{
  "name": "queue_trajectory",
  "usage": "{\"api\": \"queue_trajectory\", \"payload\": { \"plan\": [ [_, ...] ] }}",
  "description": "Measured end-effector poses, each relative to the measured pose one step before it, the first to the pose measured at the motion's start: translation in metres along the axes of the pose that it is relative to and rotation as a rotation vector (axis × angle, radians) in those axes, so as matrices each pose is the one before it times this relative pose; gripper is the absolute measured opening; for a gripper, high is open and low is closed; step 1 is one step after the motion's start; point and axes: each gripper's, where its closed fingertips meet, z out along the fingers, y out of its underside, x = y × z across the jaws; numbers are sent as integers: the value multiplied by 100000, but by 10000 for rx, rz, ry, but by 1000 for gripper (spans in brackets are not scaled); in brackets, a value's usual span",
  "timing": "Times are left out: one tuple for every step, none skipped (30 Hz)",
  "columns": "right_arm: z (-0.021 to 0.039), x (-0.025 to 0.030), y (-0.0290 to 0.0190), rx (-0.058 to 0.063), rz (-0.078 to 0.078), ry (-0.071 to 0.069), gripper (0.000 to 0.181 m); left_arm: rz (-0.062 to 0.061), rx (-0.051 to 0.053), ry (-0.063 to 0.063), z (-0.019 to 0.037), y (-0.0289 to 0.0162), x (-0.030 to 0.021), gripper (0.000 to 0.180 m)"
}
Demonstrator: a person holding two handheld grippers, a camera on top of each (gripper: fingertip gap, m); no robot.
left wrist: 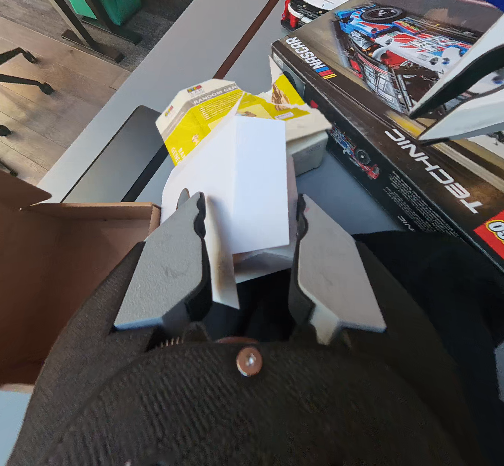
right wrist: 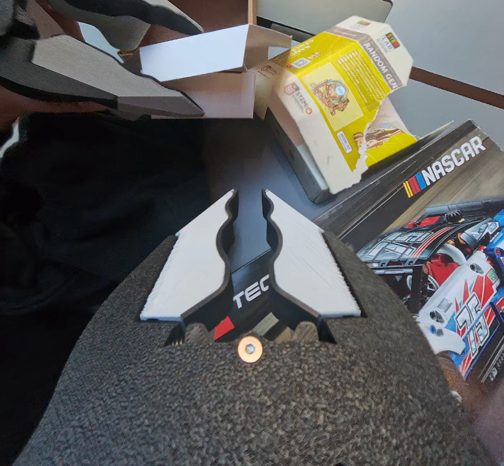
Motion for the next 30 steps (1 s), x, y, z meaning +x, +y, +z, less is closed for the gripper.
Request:
{"api": "queue_trajectory", "payload": {
  "plan": [
    [134, -151, 136, 12, 62, -62, 16, -85, 79, 47, -546, -34, -119, 66],
    [100, -161, 137, 15, 75, -82, 16, -115, 116, 44, -622, -69, -155, 65],
    [81, -102, 152, 13, 76, -66, 17, -211, 113, 89, -660, -43, -130, 66],
    [15, -61, 182, 17, 72, -38, 17, -277, 91, 95, -731, 6, -220, 67],
    [-53, -43, 146, 29, 66, -26, 17, -278, 70, 102, -752, 78, -263, 68],
    [-95, -6, 139, 32, 62, -18, 17, -236, 19, 46, -901, 260, -471, 68],
    [-176, 24, 168, 30, 56, -7, 17, -213, -7, -68, -841, 291, -691, 68],
    [-205, 63, 203, 18, 53, 8, 17, -229, 40, -102, -884, 253, -873, 69],
    [-236, 135, 192, 17, 58, 24, 17, -222, 44, -120, -907, 291, -1047, 69],
    [-247, 118, 154, 31, 66, 28, 17, -163, -22, -180, -800, 431, -1243, 68],
    [-249, 158, 159, 44, 80, 18, 17, -91, -152, -212, -598, 694, -1432, 66],
    [-282, 126, 161, 51, 97, 8, 17, -48, -316, -283, -337, 1033, -1740, 66],
    [-262, 109, 151, 63, 115, -9, 17, -20, -445, -256, -53, 1239, -1819, 66],
    [-277, 62, 197, 60, 124, -36, 17, 32, -542, 76, 373, 1441, -1180, 63],
    [-246, 33, 185, 52, 119, -40, 17, 37, -642, 177, 631, 1513, -888, 57],
    [-190, 68, 149, 58, 95, -18, 17, 48, -583, 80, 790, 1319, -823, 56],
    [-175, 51, 159, 45, 68, -4, 17, 120, -495, 6, 914, 1125, -724, 56],
    [-133, 27, 152, 19, 50, 18, 17, 150, -450, -92, 887, 946, -676, 56],
    [-110, -22, 83, 17, 29, 31, 17, 133, -370, -45, 790, 702, -415, 55],
    [-143, -55, 92, 23, 25, 20, 18, 86, -285, 85, 700, 514, -103, 54],
    [-187, -57, 42, 45, 28, 7, 18, 59, -261, 122, 662, 462, 36, 54],
    [-146, -90, -18, 61, 23, 1, 18, 44, -315, 125, 681, 537, 110, 52],
    [-161, -83, 31, 49, 10, -6, 18, 21, -394, 243, 693, 658, 332, 49],
    [-129, -65, 43, 31, 2, 12, 18, 9, -362, 247, 654, 564, 403, 46],
    [-126, -81, 50, 31, 2, 20, 18, 95, -239, 174, 564, 399, 316, 38],
    [-161, -71, 82, 26, 10, 17, 18, 162, -111, -17, 434, 249, 101, 26],
    [-129, -67, 68, 21, 24, 2, 19, 185, -47, -400, 270, 150, -490, 12],
    [-112, -70, 105, 20, 23, -9, 19, 323, 31, -205, -44, 11, -254, 0],
    [-180, -110, 123, 18, 9, -7, 19, 68, 36, 13, -151, -152, 33, 0],
    [-134, -58, 73, 27, -20, -5, 19, 52, 94, -83, -335, -259, -123, 0]
  ]
}}
